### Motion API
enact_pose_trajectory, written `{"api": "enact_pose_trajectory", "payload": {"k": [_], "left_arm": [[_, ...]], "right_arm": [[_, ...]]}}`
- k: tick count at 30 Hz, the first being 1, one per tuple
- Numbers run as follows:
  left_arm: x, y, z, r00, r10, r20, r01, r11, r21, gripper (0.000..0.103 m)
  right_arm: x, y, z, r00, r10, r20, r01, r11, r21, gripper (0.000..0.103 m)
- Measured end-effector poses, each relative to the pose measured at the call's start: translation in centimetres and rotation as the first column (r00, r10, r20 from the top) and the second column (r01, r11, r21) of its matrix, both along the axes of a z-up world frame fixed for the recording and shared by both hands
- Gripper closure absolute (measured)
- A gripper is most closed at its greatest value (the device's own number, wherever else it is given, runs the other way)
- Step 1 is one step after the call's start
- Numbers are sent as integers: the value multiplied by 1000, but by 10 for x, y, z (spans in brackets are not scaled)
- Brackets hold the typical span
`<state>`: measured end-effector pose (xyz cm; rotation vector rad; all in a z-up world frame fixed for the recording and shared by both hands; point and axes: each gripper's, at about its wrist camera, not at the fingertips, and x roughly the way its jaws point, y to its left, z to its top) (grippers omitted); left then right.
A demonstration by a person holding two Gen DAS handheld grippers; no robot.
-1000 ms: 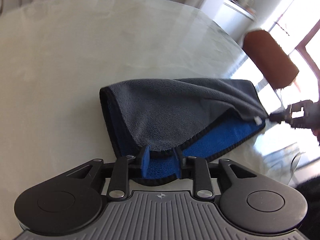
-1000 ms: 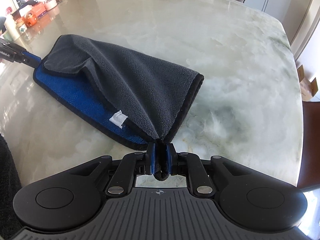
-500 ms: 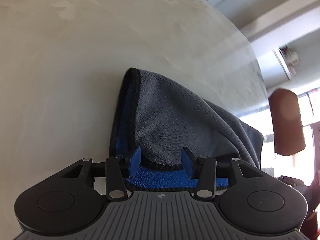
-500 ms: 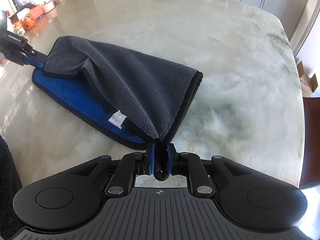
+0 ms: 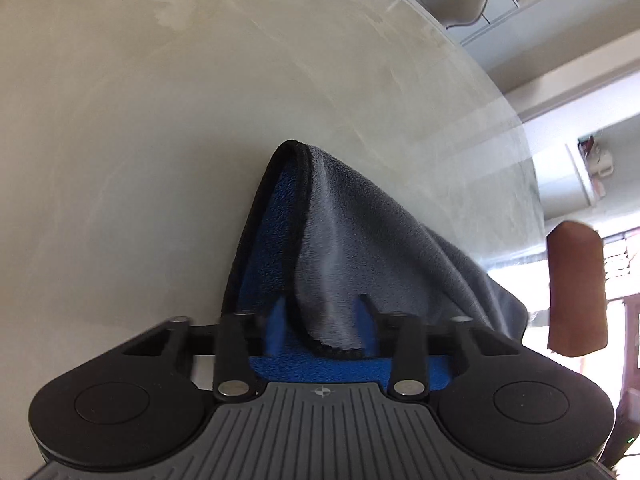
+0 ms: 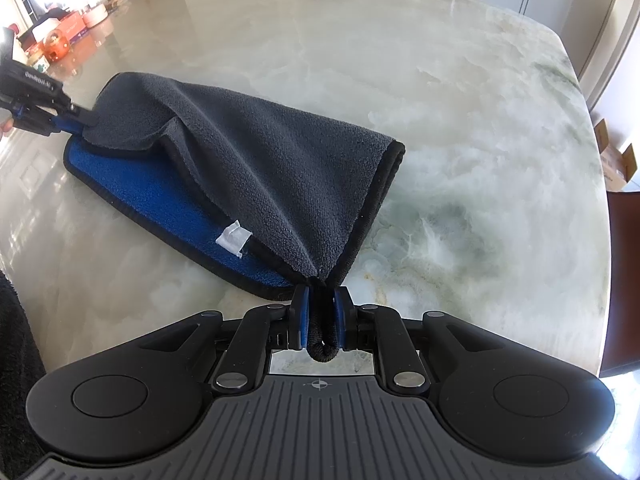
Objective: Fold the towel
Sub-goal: 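Lower the folded edge onto the towel with both grippers, smoothing it flat, then open both grippers and release the folded towel edge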
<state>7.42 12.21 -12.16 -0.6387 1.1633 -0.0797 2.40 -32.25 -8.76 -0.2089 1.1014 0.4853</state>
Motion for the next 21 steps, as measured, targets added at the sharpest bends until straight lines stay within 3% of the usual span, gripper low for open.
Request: {"api": "enact_pose_trajectory", "payload": {"k": [14,21], "left_arm": [[-16,23,32,997,-19,78,20,1000,-6,97],[-23,37,32,997,-65,40,66,998,-14,97]], "right_arm": [[-2,-5,21,999,19,27,-20,999,45,90],[-5,-4,17,999,48,-7,-48,998,48,90]]}}
